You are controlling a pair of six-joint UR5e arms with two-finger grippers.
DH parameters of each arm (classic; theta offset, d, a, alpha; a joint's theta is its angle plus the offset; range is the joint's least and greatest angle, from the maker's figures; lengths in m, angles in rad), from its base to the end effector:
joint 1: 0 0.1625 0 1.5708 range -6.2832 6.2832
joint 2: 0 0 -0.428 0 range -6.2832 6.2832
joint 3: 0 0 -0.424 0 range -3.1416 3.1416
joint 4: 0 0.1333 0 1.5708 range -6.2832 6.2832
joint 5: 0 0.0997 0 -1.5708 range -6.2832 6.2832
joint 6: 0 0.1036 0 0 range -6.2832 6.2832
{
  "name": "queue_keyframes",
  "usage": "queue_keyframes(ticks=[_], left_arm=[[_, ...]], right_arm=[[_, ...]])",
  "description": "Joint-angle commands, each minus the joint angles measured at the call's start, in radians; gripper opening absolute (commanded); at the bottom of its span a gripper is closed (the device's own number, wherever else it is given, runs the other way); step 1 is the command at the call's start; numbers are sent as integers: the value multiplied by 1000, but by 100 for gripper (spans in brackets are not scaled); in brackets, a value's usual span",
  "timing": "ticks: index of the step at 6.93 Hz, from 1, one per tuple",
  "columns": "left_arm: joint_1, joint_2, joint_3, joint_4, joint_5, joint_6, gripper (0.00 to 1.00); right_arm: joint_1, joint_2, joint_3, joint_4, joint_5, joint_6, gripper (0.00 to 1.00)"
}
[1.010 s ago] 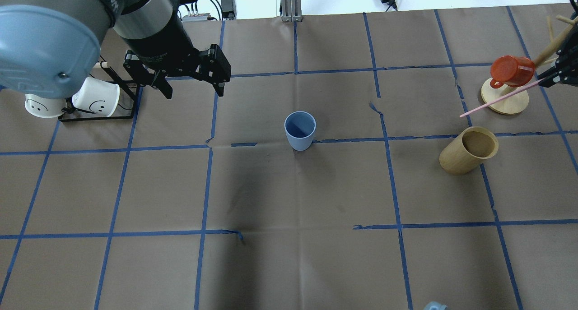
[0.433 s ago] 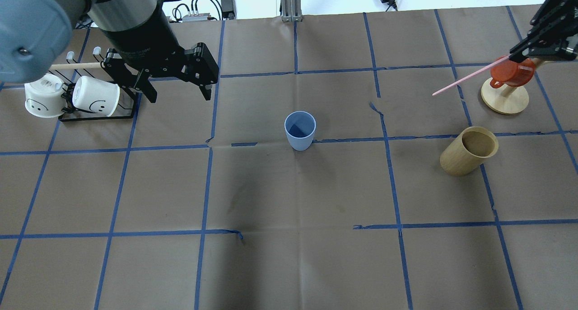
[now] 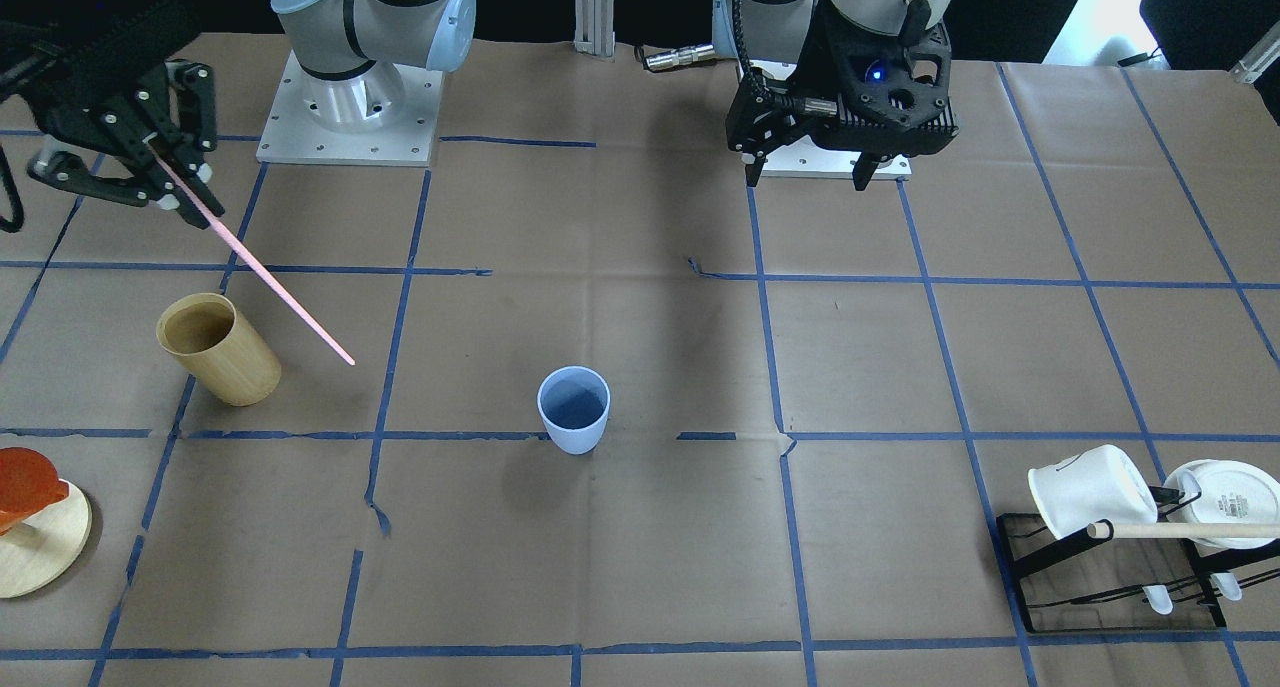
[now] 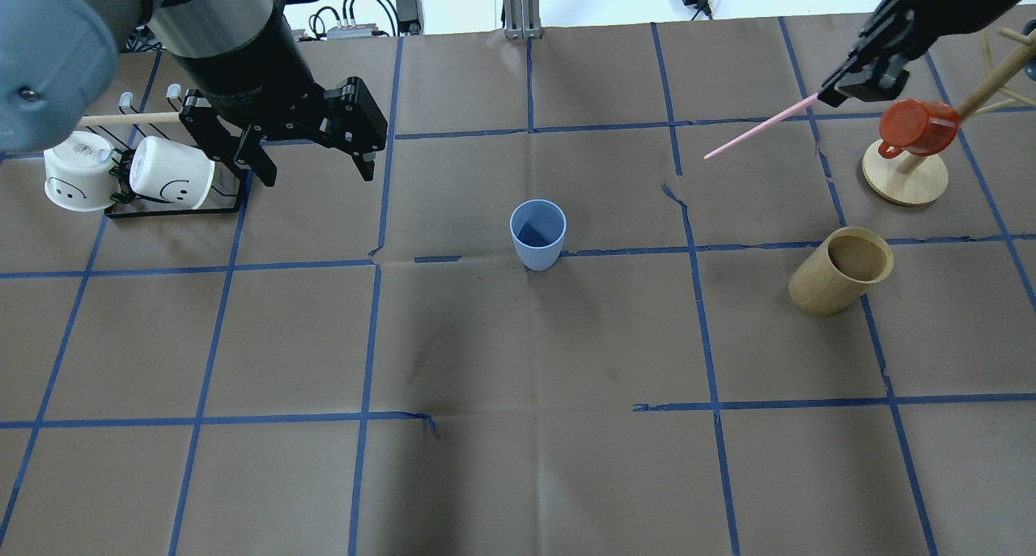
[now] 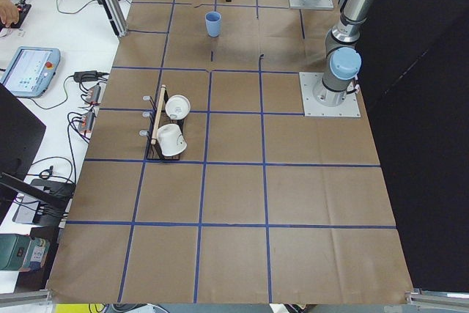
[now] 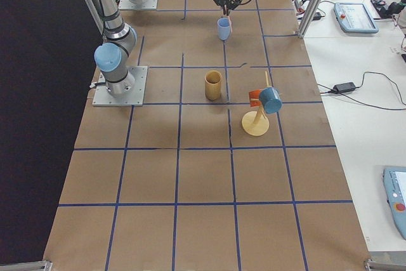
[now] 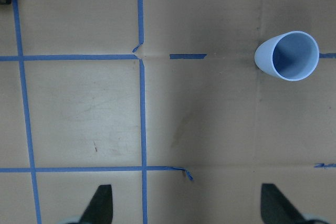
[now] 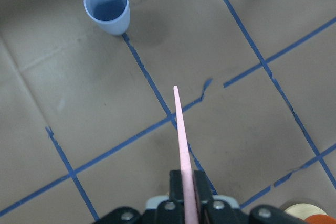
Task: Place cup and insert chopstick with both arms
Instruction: 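Pull the pink stick up out of the tan cup with the right gripper, then move the pink stick with the right gripper over the light blue cup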
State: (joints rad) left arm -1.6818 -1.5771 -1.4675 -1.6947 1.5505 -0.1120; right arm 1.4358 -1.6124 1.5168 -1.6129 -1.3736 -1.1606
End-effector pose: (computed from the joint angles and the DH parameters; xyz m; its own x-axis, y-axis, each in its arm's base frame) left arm -0.1923 -0.5034 0.5253 -0.9999 -0.0015 0.0171 -0.0010 0.9996 0.0290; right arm 0.0826 -0.5329 0.5437 -0.5112 -0.8581 0.0485 -0.8412 0.4880 -0.2327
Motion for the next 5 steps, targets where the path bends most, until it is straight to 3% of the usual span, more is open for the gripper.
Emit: queue_keyframes(ticks=[1, 5], left_arm=[[1, 2, 1, 0, -1, 0, 100], [1, 0, 0, 0, -3, 0, 100]], right_arm=[[191, 70, 19, -120, -4, 218, 3], [255, 98, 69, -153, 4, 326, 3]])
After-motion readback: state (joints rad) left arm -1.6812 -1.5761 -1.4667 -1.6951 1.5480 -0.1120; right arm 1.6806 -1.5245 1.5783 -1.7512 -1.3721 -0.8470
